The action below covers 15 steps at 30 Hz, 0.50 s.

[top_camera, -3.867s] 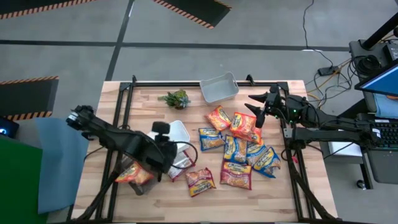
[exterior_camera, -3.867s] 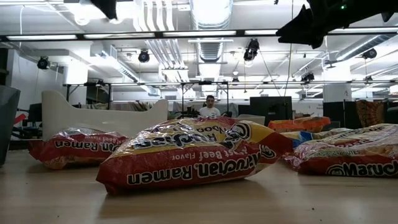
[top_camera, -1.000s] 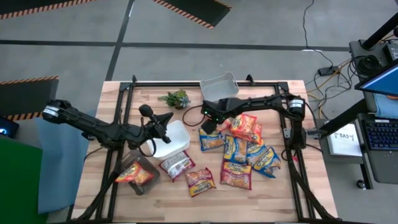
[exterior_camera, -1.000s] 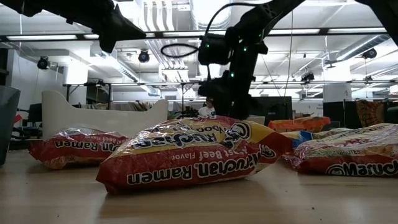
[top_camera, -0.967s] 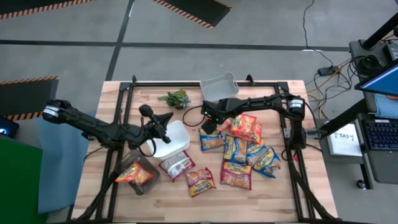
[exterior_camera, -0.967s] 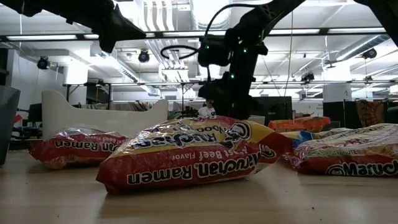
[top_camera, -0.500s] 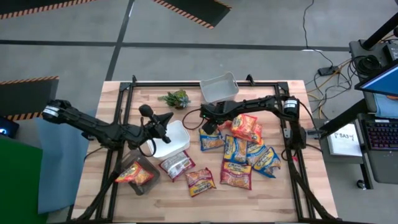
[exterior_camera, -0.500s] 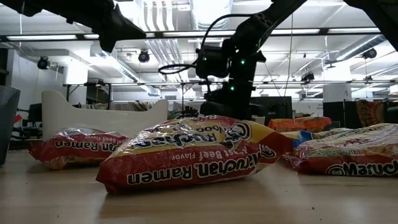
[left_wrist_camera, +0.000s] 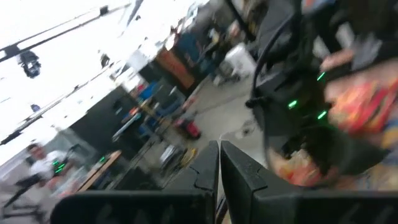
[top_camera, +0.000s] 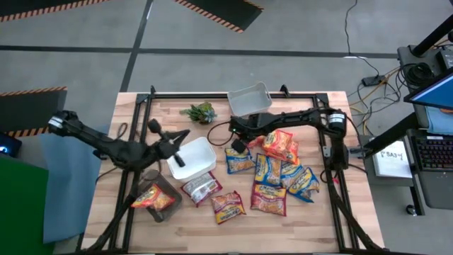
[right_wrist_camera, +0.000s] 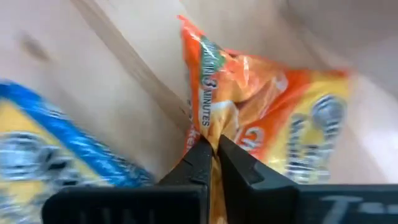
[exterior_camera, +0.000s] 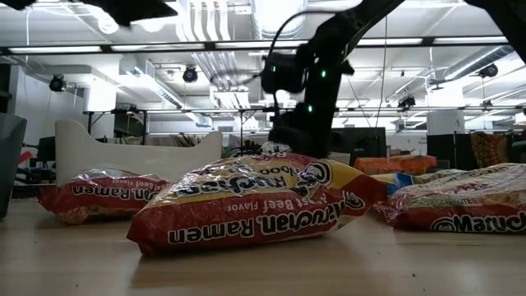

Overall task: Sort Maruchan noodles
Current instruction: Put the orange noodle pack into the black bin

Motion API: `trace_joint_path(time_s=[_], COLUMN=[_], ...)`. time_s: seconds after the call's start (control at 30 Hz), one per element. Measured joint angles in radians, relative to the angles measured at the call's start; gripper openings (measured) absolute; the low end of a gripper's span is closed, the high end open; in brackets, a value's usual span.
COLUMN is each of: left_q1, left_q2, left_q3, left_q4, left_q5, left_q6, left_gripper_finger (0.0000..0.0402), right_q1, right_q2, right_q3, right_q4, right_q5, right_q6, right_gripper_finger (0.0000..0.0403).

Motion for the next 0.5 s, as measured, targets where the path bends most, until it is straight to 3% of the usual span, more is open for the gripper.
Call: trace_joint_path(time_s=[0.23, 0.5], left_q1=[-0.191, -0.346], left_q2=[-0.152, -0.242], left_q3=[0.000, 0.000], left_q4=[0.035, 0.065], left_q5=[0.001, 0.042], left_q6=[0.004, -0.004], left_gripper_finger=[0.0000, 0.0000], right_q1=[0.034, 0.082], right_q2=[-0.119, -0.163], right_q3=[-0.003, -0.009], right_q4=[0.117, 0.574], right_q5=[-0.024, -0.308], right_q6=[-0.052, -0.082], right_gripper_finger=[0.0008, 0.0008])
